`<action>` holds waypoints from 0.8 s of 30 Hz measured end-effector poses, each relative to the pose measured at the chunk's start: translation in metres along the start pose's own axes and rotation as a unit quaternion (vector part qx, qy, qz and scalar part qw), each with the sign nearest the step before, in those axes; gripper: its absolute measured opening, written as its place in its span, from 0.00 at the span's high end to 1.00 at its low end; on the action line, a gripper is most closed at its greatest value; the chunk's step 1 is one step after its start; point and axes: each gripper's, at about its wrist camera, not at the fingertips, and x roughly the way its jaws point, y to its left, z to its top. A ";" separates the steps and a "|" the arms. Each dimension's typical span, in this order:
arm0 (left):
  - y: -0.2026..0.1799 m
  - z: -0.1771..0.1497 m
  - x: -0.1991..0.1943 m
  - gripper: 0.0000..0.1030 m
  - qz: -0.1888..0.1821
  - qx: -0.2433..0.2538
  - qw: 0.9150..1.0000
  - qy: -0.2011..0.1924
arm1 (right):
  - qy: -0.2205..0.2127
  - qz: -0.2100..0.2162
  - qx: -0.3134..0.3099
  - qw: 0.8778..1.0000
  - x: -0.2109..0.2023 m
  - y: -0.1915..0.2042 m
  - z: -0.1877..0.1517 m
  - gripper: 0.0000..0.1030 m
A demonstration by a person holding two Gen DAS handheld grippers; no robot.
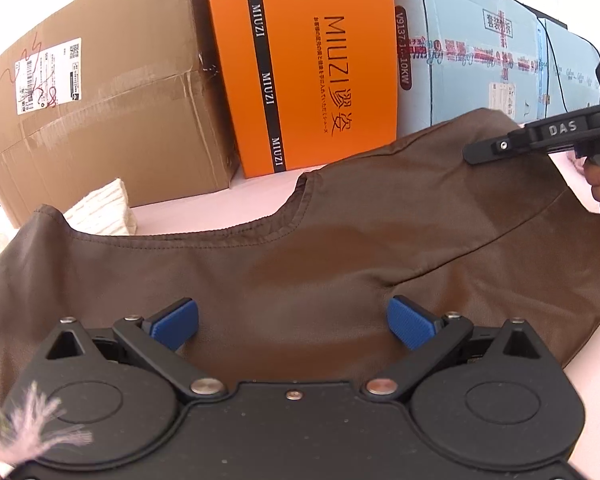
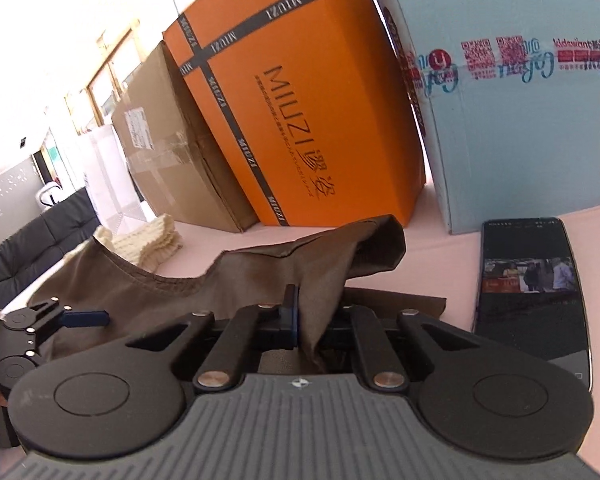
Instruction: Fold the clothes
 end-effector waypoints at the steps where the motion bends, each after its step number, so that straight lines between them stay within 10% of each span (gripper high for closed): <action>1: 0.000 0.001 -0.005 0.00 -0.010 0.008 1.000 -0.017 | -0.010 0.017 -0.003 1.000 -0.005 0.002 0.001 0.95; 7: -0.005 0.011 -0.026 0.00 -0.015 0.133 0.983 -0.128 | -0.044 0.147 -0.050 0.987 -0.035 0.025 0.002 0.95; 13: -0.003 0.023 -0.019 0.05 -0.054 0.245 0.956 -0.150 | -0.020 0.254 -0.089 0.963 -0.047 0.048 -0.002 0.95; 20: -0.006 0.034 -0.022 0.67 -0.128 0.303 0.935 -0.130 | 0.001 0.299 -0.151 0.942 -0.059 0.072 -0.007 0.95; 24: -0.009 0.033 -0.036 0.80 -0.124 0.307 0.935 -0.129 | -0.009 0.314 -0.169 0.934 -0.071 0.079 -0.007 0.95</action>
